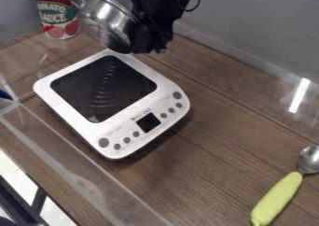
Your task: Put silver pot on the white and black stove top
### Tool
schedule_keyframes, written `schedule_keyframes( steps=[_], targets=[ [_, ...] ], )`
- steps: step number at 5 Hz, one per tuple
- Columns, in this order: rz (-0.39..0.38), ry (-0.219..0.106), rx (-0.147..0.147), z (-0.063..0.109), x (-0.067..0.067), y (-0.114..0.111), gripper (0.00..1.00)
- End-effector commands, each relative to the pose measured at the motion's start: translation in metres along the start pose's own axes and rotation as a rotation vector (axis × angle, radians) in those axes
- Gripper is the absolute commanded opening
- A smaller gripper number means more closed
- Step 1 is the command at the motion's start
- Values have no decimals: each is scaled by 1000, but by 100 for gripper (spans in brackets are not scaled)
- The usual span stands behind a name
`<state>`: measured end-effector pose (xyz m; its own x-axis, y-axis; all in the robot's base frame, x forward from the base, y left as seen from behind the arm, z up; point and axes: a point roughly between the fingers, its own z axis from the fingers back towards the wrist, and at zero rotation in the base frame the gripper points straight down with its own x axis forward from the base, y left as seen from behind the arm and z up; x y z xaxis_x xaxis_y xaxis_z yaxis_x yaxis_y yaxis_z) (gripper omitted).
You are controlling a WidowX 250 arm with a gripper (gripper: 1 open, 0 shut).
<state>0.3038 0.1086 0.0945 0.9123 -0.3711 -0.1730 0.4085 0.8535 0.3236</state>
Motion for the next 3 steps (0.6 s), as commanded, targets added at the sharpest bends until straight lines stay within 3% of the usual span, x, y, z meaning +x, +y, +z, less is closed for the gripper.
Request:
schedule_keyframes(
  steps=[1,3],
  targets=[
    [46,-63,28,21,-3,15,0],
    [43,-77,10,20,-1,15,0]
  ],
)
